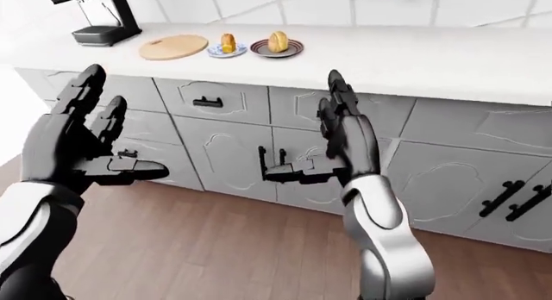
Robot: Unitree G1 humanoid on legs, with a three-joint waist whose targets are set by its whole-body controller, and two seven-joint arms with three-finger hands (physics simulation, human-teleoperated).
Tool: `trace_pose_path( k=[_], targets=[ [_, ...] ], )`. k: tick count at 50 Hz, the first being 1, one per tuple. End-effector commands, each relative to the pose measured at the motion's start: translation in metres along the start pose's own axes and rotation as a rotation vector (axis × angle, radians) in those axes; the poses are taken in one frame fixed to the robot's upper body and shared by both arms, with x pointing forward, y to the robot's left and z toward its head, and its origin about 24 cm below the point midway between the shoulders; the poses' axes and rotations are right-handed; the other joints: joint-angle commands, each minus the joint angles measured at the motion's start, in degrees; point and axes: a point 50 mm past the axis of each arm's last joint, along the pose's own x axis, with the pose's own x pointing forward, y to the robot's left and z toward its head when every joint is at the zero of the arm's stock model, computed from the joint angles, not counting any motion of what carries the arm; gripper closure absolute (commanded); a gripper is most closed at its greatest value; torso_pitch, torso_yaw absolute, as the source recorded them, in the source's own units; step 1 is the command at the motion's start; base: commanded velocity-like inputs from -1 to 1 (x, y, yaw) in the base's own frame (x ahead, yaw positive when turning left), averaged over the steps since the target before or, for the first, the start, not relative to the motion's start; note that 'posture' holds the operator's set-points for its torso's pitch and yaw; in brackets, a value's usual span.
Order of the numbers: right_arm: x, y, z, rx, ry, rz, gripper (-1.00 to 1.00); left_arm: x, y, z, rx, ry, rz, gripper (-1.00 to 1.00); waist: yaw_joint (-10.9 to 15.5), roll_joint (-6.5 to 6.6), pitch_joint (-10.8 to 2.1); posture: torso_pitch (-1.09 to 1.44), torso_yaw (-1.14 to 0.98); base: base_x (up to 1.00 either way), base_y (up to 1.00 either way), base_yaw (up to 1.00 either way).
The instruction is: Place all breads on the cutting board.
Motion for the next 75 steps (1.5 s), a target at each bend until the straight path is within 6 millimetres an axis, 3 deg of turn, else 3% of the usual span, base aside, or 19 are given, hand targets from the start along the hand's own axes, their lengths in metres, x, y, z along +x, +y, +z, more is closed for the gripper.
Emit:
trace_pose_path(
  k=[1,9,12,13,14,16,20,23,24,35,39,42,43,47,48,58,62,64,75],
  targets=[
    [-0.001,-0.001,0.022,-0.01,-0.122,-0.009,-1.0,-0.001,-0.004,0.018,0.004,-0.105,-0.023,-1.0,-0.29,0.02,-1.27,0.0,0.0,0.83,0.17,0.0],
    [-0.005,-0.004,0.029,-0.003,-0.151,-0.014,-1.0,-0.001,-0.007,0.017,0.006,-0.102,-0.028,-1.0,0.44,-1.42,-1.52,0.0,0.0,0.83,0.09,0.0],
    [-0.005,-0.006,0.03,0.007,-0.157,-0.012,-1.0,0.0,-0.008,0.016,0.007,-0.101,-0.031,-1.0,-0.83,-7.15,-2.82,0.0,0.0,0.19,0.0,0.0],
    [-0.005,-0.006,0.029,0.016,-0.155,-0.013,-1.0,0.0,-0.009,0.017,0.009,-0.101,-0.033,-1.0,0.36,-5.78,-1.33,0.0,0.0,0.0,0.0,0.0],
    [-0.005,-0.007,0.029,0.018,-0.155,-0.016,-1.0,0.0,-0.01,0.017,0.01,-0.102,-0.035,-1.0,1.25,-7.56,-0.06,0.0,0.0,0.0,-0.15,0.0],
    [-0.006,-0.009,0.029,0.026,-0.155,-0.023,-1.0,0.0,-0.011,0.016,0.011,-0.101,-0.037,-1.0,0.46,-7.37,-2.39,0.0,0.0,0.0,0.0,-0.71],
    [-0.007,-0.011,0.033,0.036,-0.166,-0.023,-1.0,0.0,-0.012,0.018,0.013,-0.103,-0.039,-1.0,1.94,-4.66,-0.99,0.0,0.0,0.0,0.0,-0.72],
    [-0.008,-0.012,0.037,0.039,-0.173,-0.027,-1.0,-0.001,-0.011,0.019,0.013,-0.105,-0.038,-1.0,3.89,2.33,-3.25,0.0,0.0,0.0,0.0,-0.73],
    [-0.009,-0.011,0.037,0.04,-0.174,-0.025,-1.0,-0.001,-0.01,0.019,0.013,-0.105,-0.037,-1.0,4.0,-0.29,-1.13,0.0,0.0,0.0,0.0,-0.73],
    [-0.006,-0.012,0.036,0.012,-0.177,-0.039,-1.0,0.001,-0.01,0.016,0.015,-0.103,-0.038,-1.0,3.96,-5.88,-1.59,0.0,0.0,0.04,-0.01,-0.25],
    [-0.007,-0.013,0.038,0.047,-0.179,-0.037,-1.0,0.001,-0.01,0.016,0.016,-0.103,-0.037,-1.0,1.74,-4.68,-2.98,0.0,0.0,0.0,-0.3,-0.22],
    [-0.008,-0.011,0.04,0.047,-0.182,-0.031,-1.0,0.001,-0.01,0.017,0.016,-0.104,-0.035,-1.0,0.4,-12.2,-3.11,0.0,0.0,0.0,0.0,-0.99],
    [-0.009,-0.009,0.041,0.022,-0.191,-0.023,-1.0,0.0,-0.009,0.017,0.017,-0.105,-0.035,-1.0,2.18,-9.76,-0.87,0.0,0.0,0.0,0.0,0.0],
    [-0.006,-0.007,0.038,-0.006,-0.185,-0.02,-1.0,0.0,-0.007,0.019,0.018,-0.107,-0.032,-1.0,2.36,-7.71,-2.91,0.0,0.0,0.08,0.0,0.0],
    [-0.006,-0.007,0.038,-0.01,-0.185,-0.019,-1.0,0.0,-0.007,0.019,0.018,-0.108,-0.031,-1.0,2.39,-6.96,-1.0,0.0,0.0,0.41,0.01,0.0],
    [-0.007,-0.008,0.039,0.002,-0.194,-0.018,-1.0,0.0,-0.008,0.02,0.02,-0.109,-0.033,-1.0,2.16,-4.37,-0.62,0.0,0.0,0.48,0.11,0.0],
    [-0.008,-0.008,0.04,0.005,-0.197,-0.021,-1.0,-0.001,-0.008,0.022,0.02,-0.112,-0.034,-1.0,1.81,1.21,-2.08,0.0,0.0,0.5,0.12,0.0],
    [-0.008,-0.01,0.04,0.016,-0.198,-0.029,-1.0,-0.001,-0.007,0.021,0.019,-0.112,-0.033,-1.0,1.97,-0.18,0.33,0.0,0.0,0.38,0.06,0.0],
    [-0.008,-0.012,0.041,0.059,-0.2,-0.026,-1.0,-0.002,-0.004,0.021,0.021,-0.116,-0.027,-1.0,0.95,-1.38,-1.0,0.0,0.0,0.0,-0.4,0.0]
  ],
)
